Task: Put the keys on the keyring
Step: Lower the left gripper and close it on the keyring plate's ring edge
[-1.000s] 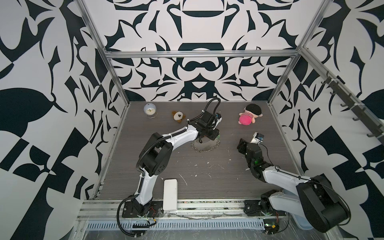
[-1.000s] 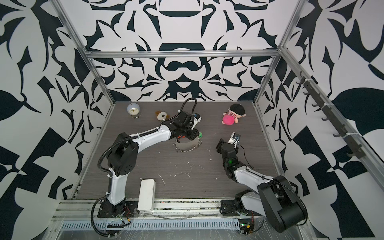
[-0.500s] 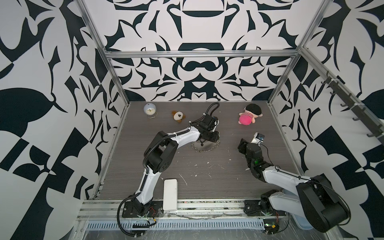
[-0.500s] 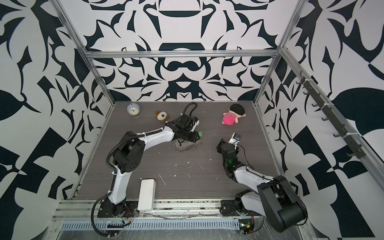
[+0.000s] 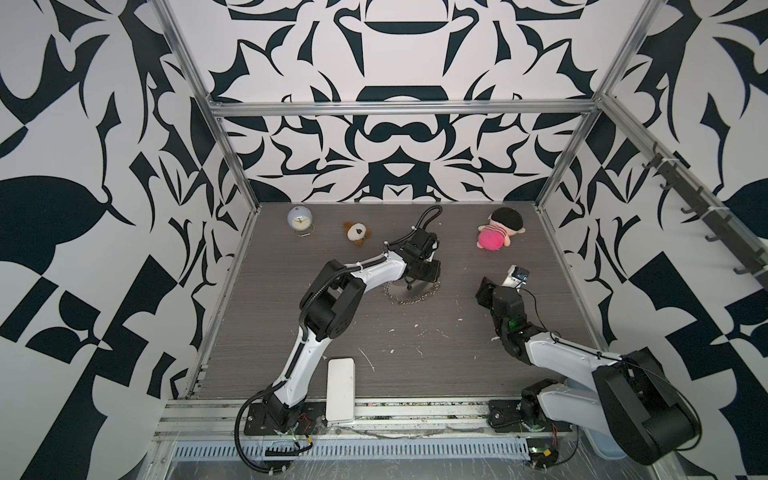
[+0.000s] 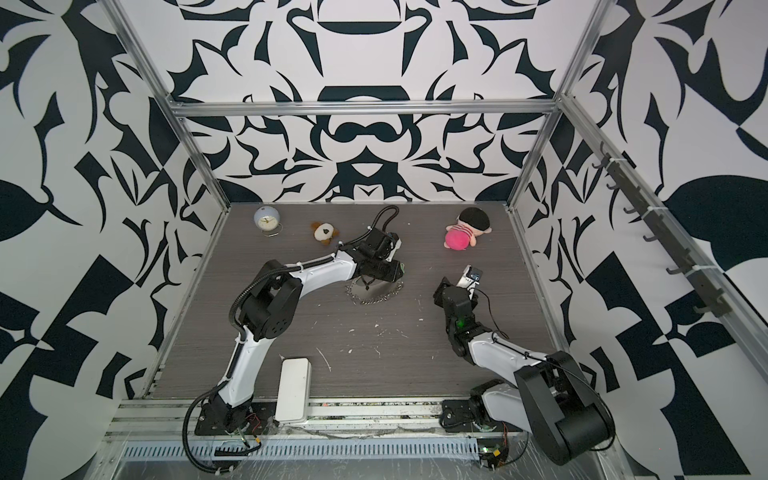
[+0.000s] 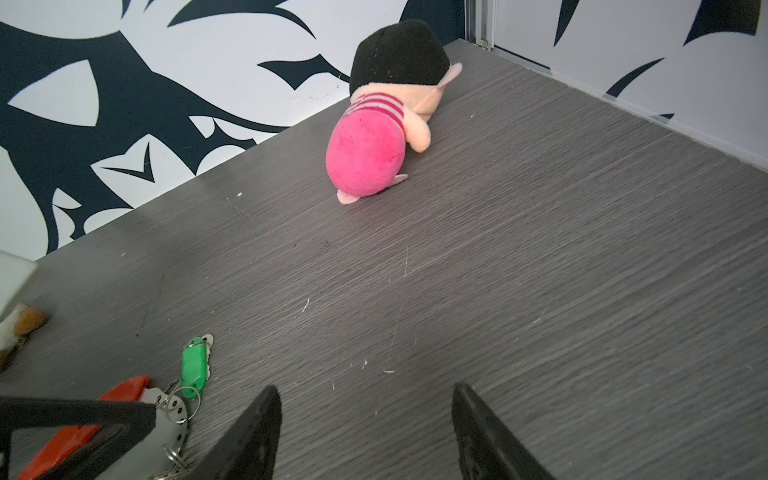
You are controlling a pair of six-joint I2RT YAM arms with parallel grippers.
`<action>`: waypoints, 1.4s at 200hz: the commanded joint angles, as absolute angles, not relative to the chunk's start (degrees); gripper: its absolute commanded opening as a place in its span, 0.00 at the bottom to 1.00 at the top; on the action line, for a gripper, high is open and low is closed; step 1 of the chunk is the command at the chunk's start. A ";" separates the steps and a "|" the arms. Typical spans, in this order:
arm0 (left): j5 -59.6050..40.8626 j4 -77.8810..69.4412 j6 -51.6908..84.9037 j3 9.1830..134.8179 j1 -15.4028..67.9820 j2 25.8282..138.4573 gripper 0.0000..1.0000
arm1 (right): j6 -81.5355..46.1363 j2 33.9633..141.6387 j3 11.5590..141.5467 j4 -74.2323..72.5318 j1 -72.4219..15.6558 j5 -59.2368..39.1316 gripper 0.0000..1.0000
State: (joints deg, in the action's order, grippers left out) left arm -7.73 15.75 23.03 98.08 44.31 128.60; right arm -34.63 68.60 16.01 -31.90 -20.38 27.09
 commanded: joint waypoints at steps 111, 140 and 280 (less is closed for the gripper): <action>-6.62 17.93 23.75 100.57 44.15 131.17 0.34 | -34.79 67.33 17.84 -32.35 -20.46 28.30 0.68; -5.90 17.89 23.81 99.98 44.13 131.12 0.38 | -34.84 66.83 17.67 -32.09 -20.48 28.69 0.68; -6.33 17.66 24.43 101.16 44.19 133.10 0.35 | -34.89 66.66 17.66 -31.96 -20.49 29.18 0.68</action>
